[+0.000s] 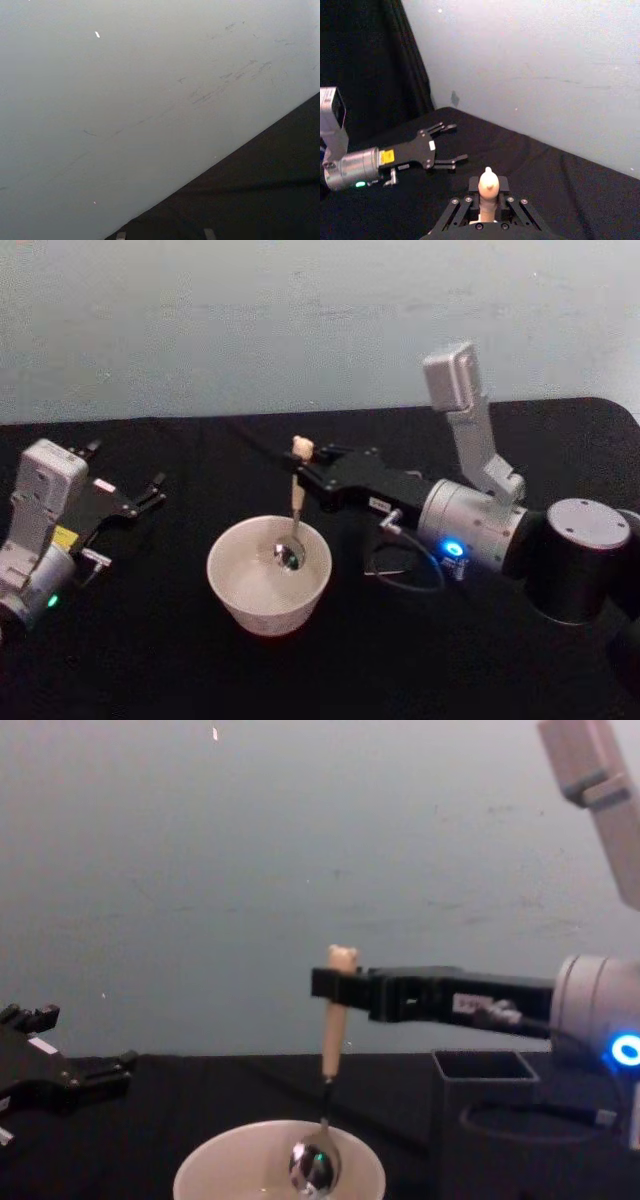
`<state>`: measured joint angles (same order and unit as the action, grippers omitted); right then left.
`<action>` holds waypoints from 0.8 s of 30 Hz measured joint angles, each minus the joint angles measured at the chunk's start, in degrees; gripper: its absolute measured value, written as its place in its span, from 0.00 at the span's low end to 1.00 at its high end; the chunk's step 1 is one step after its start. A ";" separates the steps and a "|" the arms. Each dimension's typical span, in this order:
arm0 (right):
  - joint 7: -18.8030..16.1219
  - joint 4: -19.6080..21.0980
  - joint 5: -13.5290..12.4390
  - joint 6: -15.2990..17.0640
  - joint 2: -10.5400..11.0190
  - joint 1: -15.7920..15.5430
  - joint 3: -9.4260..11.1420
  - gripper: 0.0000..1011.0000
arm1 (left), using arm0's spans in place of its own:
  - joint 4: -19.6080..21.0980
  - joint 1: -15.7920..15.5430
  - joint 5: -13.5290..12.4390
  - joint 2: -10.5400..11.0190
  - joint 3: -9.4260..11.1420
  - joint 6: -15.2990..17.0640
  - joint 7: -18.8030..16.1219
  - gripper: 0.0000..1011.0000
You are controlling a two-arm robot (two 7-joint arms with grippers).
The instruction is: Pick up the stirring spoon with one hand, stir inside the cup, then place it back in its original position.
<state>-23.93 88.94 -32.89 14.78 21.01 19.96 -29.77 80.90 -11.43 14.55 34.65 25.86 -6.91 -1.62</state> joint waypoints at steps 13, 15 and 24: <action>4.48 5.22 -7.24 3.29 1.68 -2.10 5.00 0.21 | 0.00 0.00 0.00 0.00 0.00 0.00 0.00 0.99; 5.16 5.93 -8.43 3.61 2.02 -2.32 5.91 0.21 | 0.00 0.00 0.00 0.00 0.00 0.00 0.00 0.99; 6.72 8.00 -12.66 3.78 3.92 -3.22 9.47 0.21 | 0.00 0.00 0.00 0.00 0.00 0.00 0.00 0.99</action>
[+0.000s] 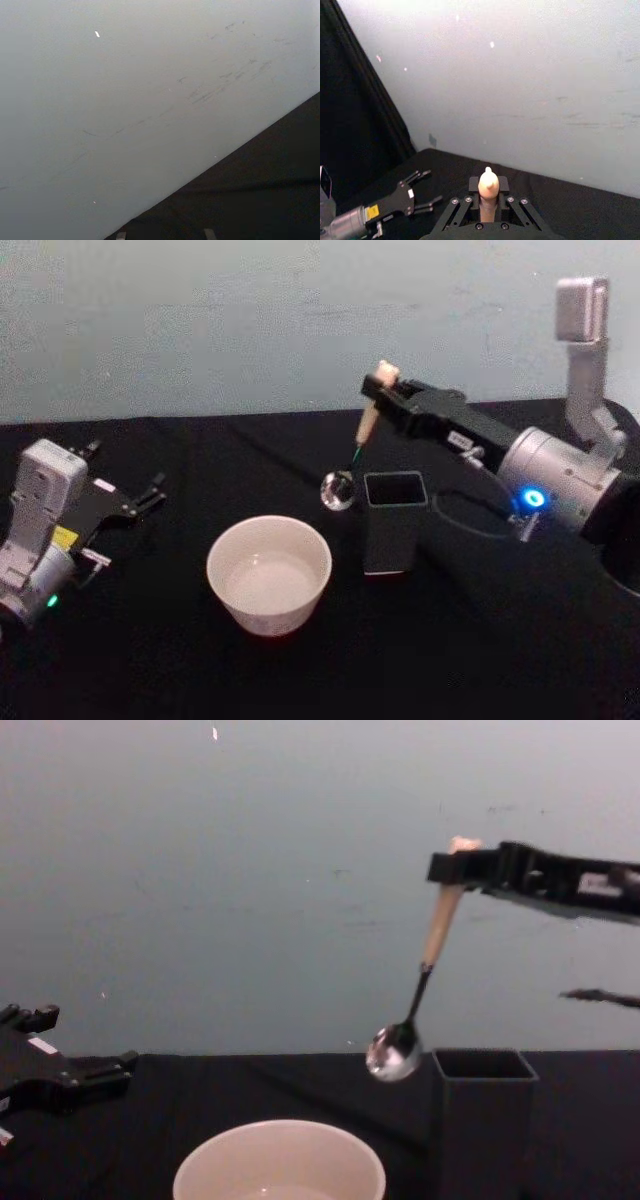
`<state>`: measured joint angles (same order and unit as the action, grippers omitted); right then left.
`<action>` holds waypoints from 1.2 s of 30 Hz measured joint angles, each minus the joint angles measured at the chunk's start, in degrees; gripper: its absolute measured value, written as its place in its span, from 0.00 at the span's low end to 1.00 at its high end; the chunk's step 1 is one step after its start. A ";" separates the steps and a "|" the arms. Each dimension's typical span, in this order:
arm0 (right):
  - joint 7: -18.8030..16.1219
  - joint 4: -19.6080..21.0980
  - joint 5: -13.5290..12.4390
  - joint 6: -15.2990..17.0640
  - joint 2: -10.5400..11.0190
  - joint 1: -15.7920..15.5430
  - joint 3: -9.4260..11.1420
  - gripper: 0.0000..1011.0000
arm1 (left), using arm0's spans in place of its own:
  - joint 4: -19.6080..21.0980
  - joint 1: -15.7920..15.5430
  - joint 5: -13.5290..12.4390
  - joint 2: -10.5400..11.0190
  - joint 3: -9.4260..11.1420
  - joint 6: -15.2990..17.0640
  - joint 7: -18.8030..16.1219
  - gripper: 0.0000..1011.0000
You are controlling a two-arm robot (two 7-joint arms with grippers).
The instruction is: Pick up the stirring spoon with one hand, stir inside the cup, then place it back in its original position.
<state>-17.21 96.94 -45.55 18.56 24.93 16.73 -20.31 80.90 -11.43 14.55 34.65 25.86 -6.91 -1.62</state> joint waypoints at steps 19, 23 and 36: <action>0.51 1.54 -3.92 -3.15 5.94 -2.72 4.19 0.21 | 0.00 0.00 0.00 0.00 0.00 0.00 0.00 0.99; 0.81 0.92 -3.81 -3.66 6.46 -2.68 3.36 0.21 | 0.00 0.00 0.00 0.00 0.00 0.00 0.00 0.99; 1.12 -3.11 -1.60 -5.34 6.18 -1.06 -0.71 0.21 | 0.00 0.00 0.00 0.00 0.00 0.00 0.00 0.99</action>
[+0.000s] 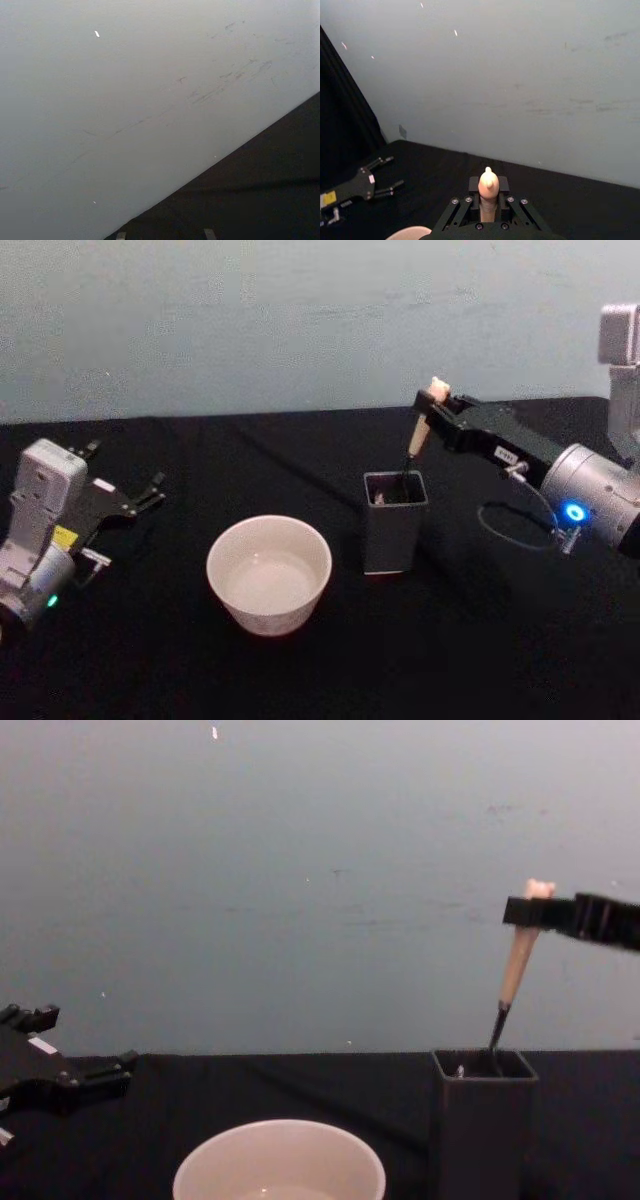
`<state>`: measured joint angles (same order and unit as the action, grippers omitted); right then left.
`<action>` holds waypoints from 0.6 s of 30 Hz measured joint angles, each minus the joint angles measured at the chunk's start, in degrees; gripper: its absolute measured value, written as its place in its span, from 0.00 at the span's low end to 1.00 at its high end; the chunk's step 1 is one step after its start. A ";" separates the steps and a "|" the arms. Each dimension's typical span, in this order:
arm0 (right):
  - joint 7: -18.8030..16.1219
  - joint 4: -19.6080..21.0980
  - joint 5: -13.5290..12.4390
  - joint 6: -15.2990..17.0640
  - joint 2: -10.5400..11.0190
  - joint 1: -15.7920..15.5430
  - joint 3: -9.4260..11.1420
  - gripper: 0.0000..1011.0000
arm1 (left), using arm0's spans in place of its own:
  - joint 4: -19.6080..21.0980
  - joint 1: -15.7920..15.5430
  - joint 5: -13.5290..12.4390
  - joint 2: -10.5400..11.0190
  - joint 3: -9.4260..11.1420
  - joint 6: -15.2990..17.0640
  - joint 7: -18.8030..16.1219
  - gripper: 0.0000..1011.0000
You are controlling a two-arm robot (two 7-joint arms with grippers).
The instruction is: Pick up the stirring spoon with one hand, stir inside the cup, then place it back in its original position.
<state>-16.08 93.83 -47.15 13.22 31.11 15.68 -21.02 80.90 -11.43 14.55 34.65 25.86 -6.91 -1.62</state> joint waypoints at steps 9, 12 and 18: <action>0.11 -2.37 1.73 -0.01 -0.94 0.71 -1.73 0.21 | 0.00 0.00 0.00 0.00 0.00 0.00 0.00 0.99; 0.10 -2.91 2.24 0.20 -1.17 0.88 -2.16 0.21 | 0.00 0.00 0.00 0.00 0.00 0.00 0.00 0.99; -0.15 -3.65 3.20 0.82 -1.41 0.94 -2.79 0.21 | 0.00 0.00 0.00 0.00 0.00 0.00 0.00 0.99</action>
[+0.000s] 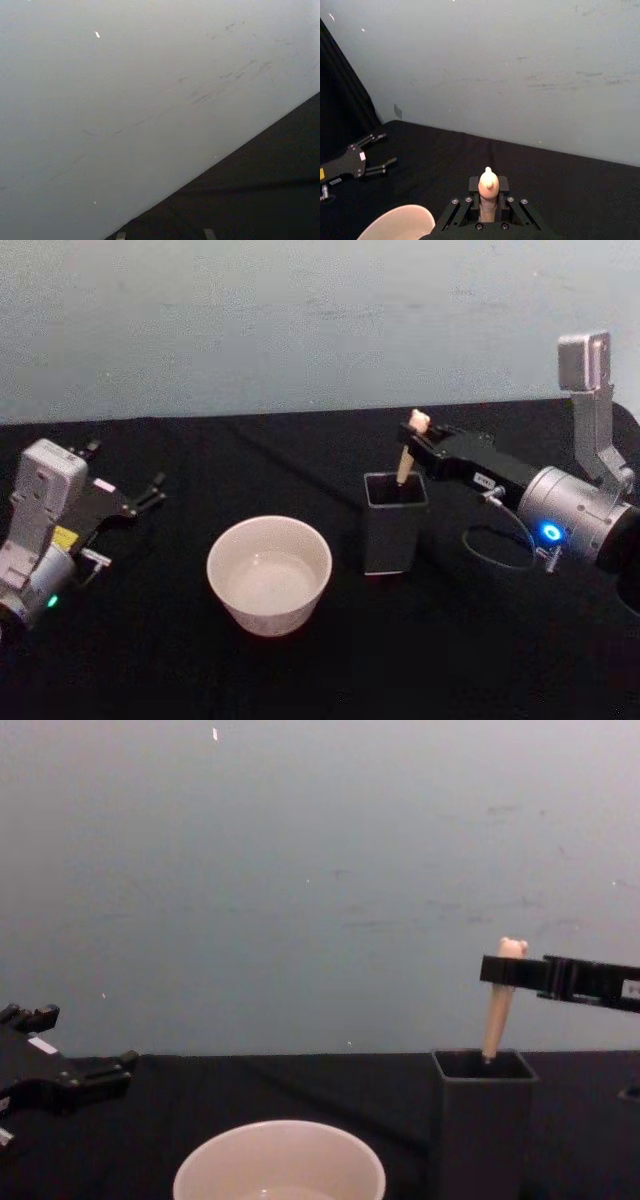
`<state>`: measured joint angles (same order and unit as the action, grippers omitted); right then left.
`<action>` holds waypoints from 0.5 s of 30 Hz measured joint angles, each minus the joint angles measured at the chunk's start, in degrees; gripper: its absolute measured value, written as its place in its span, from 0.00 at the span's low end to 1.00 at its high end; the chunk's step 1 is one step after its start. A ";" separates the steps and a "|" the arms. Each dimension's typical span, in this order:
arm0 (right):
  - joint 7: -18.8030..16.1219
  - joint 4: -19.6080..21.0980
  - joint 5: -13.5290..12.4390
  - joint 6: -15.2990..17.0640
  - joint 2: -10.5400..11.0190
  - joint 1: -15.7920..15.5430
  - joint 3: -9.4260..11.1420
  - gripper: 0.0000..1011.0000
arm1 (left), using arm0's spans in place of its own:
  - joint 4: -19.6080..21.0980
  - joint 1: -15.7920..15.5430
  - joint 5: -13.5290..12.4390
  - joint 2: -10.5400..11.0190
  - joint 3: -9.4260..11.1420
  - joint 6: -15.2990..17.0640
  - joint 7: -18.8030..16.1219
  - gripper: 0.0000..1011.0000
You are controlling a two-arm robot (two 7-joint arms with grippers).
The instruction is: Pick up the stirring spoon with one hand, stir inside the cup, then place it back in its original position.
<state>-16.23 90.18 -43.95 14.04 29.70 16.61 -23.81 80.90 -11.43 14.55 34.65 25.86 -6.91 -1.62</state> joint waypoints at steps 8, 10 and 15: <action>-0.35 -0.51 0.59 0.66 -0.03 -0.31 -0.12 0.21 | 0.00 0.00 0.00 0.00 0.00 0.00 0.00 0.99; -0.42 -0.56 0.60 0.91 -0.02 -0.49 -0.06 0.21 | 0.00 0.00 0.00 0.00 0.00 0.00 0.00 0.99; -0.47 -0.65 0.63 1.33 0.01 -0.87 0.00 0.21 | 0.00 0.00 0.00 0.00 0.00 0.00 0.00 0.99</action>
<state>-16.70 89.53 -43.32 15.37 29.71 15.74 -23.81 80.90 -11.43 14.55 34.65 25.86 -6.91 -1.62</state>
